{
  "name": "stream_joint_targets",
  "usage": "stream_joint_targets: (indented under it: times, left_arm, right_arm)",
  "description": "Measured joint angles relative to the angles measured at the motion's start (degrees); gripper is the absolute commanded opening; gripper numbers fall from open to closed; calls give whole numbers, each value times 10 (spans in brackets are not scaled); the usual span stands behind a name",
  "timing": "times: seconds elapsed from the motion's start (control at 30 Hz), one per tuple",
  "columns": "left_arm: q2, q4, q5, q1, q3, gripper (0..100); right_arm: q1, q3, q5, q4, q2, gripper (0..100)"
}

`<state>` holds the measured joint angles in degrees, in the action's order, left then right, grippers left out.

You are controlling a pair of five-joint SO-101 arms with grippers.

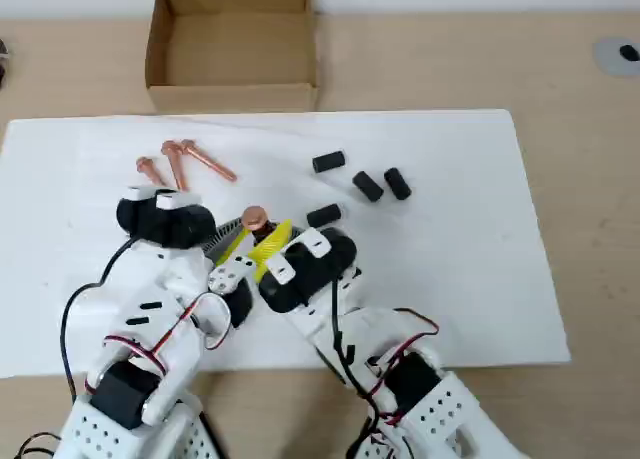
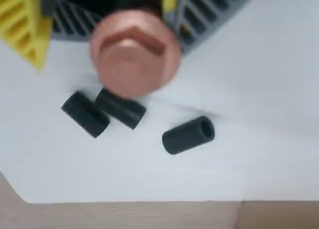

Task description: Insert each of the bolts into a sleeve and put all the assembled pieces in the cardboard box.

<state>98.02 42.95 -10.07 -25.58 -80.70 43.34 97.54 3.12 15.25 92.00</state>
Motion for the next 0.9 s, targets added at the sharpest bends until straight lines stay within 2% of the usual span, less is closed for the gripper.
stream_joint_targets:
  times: [0.4, 0.63, 0.9]
  left_arm:
    - [-1, 25, -4, 67, 11, 199]
    - [-4, 31, -78, 131, 58, 202]
    - [-1, 87, -91, 145, 124, 198]
  right_arm:
    - [-1, 0, -2, -2, 2, 10]
    - [-2, 0, -2, -2, 2, 10]
    - [-16, 0, -11, -2, 2, 10]
